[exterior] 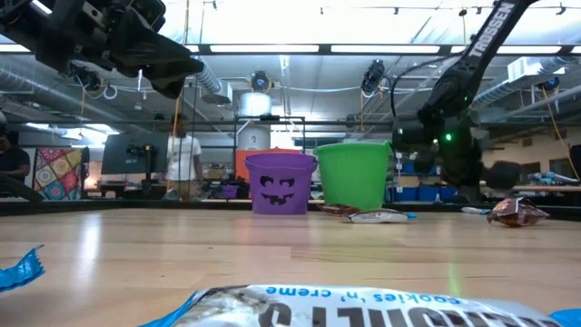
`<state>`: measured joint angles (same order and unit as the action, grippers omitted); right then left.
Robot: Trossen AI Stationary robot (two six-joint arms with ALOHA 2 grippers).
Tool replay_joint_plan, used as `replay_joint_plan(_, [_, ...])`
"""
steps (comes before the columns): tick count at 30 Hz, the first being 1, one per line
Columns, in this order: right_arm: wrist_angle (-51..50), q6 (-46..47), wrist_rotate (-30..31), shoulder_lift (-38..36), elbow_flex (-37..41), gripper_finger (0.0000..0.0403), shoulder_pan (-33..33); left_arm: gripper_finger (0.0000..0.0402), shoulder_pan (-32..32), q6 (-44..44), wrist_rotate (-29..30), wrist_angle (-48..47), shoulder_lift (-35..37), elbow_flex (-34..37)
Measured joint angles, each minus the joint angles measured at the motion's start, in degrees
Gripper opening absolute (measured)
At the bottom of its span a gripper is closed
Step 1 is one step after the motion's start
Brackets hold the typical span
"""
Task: Sort candy by brand, put in halloween buckets
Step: Put the white chocolate bar into the purple bucket
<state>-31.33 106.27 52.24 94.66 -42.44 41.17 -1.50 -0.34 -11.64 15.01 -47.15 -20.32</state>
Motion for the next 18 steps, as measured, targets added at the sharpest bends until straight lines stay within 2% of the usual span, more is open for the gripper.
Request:
replay_joint_plan(4, [0.72, -3.41, 6.9, -5.37, 0.0, 0.0005, -2.33, 0.0142, 0.0, 0.02, 0.0, 0.08, 0.02, 0.0])
replay_joint_plan(8, [0.73, -17.18, 11.58, -11.18, -0.02, 0.0005, -6.44, 0.0142, 0.0, 0.0, 0.0, 0.08, 0.0, 0.0])
replay_joint_plan(13, [0.76, -41.68, 10.52, -17.23, -0.02, 0.0005, -15.63, 0.0142, 0.0, 0.06, 1.47, 0.44, 0.0, 0.0])
replay_joint_plan(18, [0.72, -56.3, 6.13, -21.62, -0.02, 0.0005, -27.25, 0.0142, 0.0, 0.1, 5.1, 5.09, -0.85, 0.0])
